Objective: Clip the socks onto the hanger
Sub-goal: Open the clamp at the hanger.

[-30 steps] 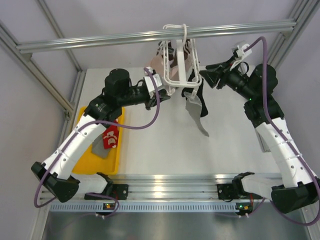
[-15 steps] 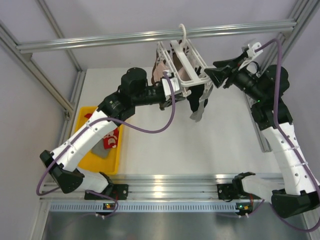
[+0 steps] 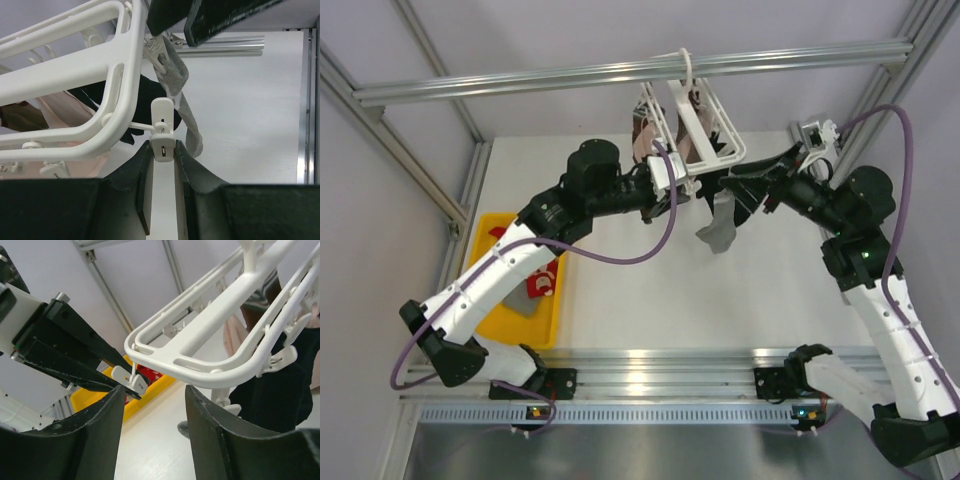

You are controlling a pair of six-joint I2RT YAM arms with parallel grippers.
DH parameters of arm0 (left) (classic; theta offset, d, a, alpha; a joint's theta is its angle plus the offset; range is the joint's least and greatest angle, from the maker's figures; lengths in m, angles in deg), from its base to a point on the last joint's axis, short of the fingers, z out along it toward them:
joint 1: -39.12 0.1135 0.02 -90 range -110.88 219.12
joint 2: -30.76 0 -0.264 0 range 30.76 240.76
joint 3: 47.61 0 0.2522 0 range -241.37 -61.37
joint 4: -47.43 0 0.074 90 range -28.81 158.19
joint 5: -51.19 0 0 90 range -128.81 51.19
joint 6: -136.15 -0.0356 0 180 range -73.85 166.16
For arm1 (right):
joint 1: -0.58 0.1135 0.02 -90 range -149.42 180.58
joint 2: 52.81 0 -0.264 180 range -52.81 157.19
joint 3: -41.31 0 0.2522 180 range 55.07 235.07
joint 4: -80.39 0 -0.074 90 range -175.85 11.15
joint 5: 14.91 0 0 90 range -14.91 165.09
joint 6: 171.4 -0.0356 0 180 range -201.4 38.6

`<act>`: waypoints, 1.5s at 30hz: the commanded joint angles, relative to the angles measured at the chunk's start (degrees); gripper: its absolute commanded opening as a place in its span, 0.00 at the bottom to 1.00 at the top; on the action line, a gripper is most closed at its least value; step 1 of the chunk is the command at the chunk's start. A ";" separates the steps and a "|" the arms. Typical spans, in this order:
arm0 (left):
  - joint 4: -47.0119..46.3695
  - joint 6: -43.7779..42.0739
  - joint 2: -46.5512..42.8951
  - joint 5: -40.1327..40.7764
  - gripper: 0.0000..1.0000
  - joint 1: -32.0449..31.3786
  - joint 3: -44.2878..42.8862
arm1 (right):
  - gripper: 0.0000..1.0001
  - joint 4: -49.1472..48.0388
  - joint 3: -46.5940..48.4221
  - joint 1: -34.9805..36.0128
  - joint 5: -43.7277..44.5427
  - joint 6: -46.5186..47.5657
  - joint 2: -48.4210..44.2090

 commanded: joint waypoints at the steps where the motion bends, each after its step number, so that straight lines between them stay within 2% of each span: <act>1: 3.32 1.52 -0.71 -0.83 0.00 -2.78 -0.03 | 0.52 -4.35 -2.07 2.18 0.85 -5.75 -0.52; 10: 5.61 -1.82 0.43 4.80 0.00 -8.05 -1.61 | 0.67 -7.00 -3.57 8.68 4.54 -6.55 0.80; 20: 6.31 -1.82 1.48 5.60 0.00 -9.11 -2.84 | 0.72 -8.06 -4.01 11.76 8.05 -6.99 1.94; 27: 6.58 -1.64 2.19 5.86 0.00 -9.63 -3.63 | 0.66 -5.86 -3.40 14.05 13.42 -4.18 2.47; 30: 6.75 -1.73 2.28 6.30 0.00 -9.81 -3.72 | 0.60 -4.98 -3.57 14.31 14.91 -3.21 2.12; 31: 6.75 -1.73 2.19 6.48 0.00 -9.81 -3.81 | 0.55 -4.98 -3.57 14.40 15.35 -2.95 2.03; 35: 7.10 -1.38 2.37 6.83 0.00 -9.90 -3.98 | 0.48 -3.49 -3.04 14.40 15.36 -2.15 2.20; 41: 7.10 -0.76 2.36 6.56 0.00 -9.90 -3.98 | 0.16 -1.11 -3.13 14.31 15.53 0.04 1.76; 43: 7.10 -0.59 2.19 6.65 0.04 -9.81 -3.81 | 0.04 -1.55 -3.22 14.40 15.44 0.13 1.68; 44: 7.19 -0.33 2.10 6.57 0.11 -9.90 -3.72 | 0.00 -1.55 -3.13 14.31 15.44 0.13 1.59; 45: 7.10 -0.24 2.01 6.65 0.15 -9.90 -3.63 | 0.00 -1.29 -3.13 14.40 15.36 0.13 1.59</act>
